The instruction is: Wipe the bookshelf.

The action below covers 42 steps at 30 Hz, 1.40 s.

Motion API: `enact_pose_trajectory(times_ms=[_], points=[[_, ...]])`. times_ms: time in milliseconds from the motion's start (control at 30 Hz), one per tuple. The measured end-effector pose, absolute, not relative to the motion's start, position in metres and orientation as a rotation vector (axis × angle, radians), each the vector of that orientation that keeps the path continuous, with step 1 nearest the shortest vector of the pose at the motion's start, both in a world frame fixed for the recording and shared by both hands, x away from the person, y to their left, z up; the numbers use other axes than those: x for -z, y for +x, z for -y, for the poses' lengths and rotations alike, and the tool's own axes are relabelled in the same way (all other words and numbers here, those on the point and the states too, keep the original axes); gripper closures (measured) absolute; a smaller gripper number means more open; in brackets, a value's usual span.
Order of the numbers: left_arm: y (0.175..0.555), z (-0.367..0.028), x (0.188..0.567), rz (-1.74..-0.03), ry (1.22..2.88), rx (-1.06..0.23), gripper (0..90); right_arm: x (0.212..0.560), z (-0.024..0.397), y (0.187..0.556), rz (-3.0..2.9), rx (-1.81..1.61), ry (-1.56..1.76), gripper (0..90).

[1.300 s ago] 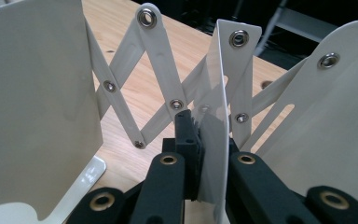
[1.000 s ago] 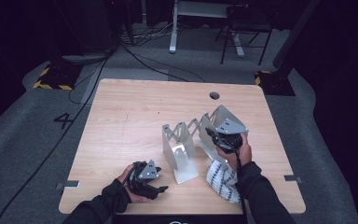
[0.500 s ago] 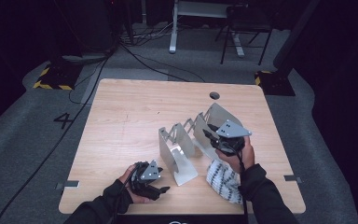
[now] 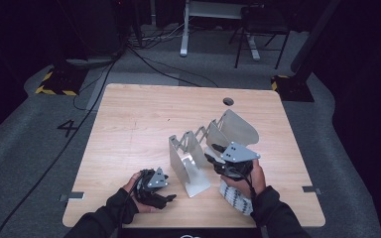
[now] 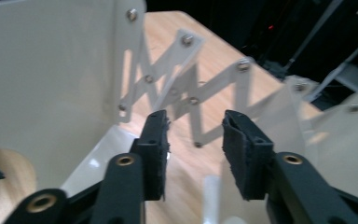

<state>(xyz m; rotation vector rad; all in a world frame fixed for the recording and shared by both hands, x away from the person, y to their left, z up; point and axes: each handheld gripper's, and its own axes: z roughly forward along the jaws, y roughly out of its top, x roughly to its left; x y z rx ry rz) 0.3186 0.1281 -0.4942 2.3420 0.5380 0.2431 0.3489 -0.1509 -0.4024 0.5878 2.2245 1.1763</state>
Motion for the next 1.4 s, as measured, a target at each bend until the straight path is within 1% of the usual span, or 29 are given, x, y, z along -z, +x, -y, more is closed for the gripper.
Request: enact_pose_trajectory(times_ms=[133, 267, 500, 667, 933, 1033, 1067, 1133, 1167, 1200, 1233, 1267, 1400], points=[[0.317, -0.126, 0.495, -0.519, 2.350, -0.236, 27.8, 0.409, 0.146, 0.356, -2.217, -1.172, 0.639, 58.2], [0.317, -0.127, 0.496, -0.519, 2.358, -0.233, 27.8, 0.404, 0.153, 0.355, -2.196, -1.214, 0.663, 57.9], [0.318, -0.127, 0.497, -0.511, 2.375, -0.245, 27.6, 0.392, 0.151, 0.336, -2.189, -1.259, 0.615, 57.3], [0.318, -0.127, 0.498, -0.530, 2.356, -0.227, 26.7, 0.394, 0.143, 0.330, -2.226, -1.252, 0.585, 55.9], [0.320, -0.128, 0.500, -0.542, 2.342, -0.206, 25.9, 0.414, 0.121, 0.351, -2.269, -1.191, 0.620, 55.9], [0.320, -0.129, 0.500, -0.546, 2.336, -0.200, 25.9, 0.424, 0.113, 0.363, -2.274, -1.167, 0.657, 60.5], [0.320, -0.129, 0.500, -0.549, 2.337, -0.198, 25.9, 0.427, 0.112, 0.368, -2.271, -1.163, 0.676, 63.9], [0.320, -0.130, 0.500, -0.543, 2.338, -0.198, 25.9, 0.430, 0.111, 0.375, -2.261, -1.165, 0.699, 74.0], [0.320, -0.130, 0.500, -0.544, 2.338, -0.199, 25.9, 0.430, 0.111, 0.377, -2.252, -1.167, 0.706, 77.4], [0.320, -0.130, 0.500, -0.544, 2.338, -0.199, 25.9, 0.430, 0.111, 0.377, -2.252, -1.167, 0.706, 77.4], [0.320, -0.130, 0.500, -0.544, 2.337, -0.199, 25.9, 0.429, 0.112, 0.378, -2.246, -1.166, 0.706, 79.6], [0.320, -0.130, 0.500, -0.545, 2.336, -0.199, 25.9, 0.426, 0.115, 0.381, -2.247, -1.157, 0.717, 85.2], [0.320, -0.130, 0.500, -0.548, 2.337, -0.194, 25.8, 0.421, 0.122, 0.387, -2.279, -1.183, 0.722, 87.4]])
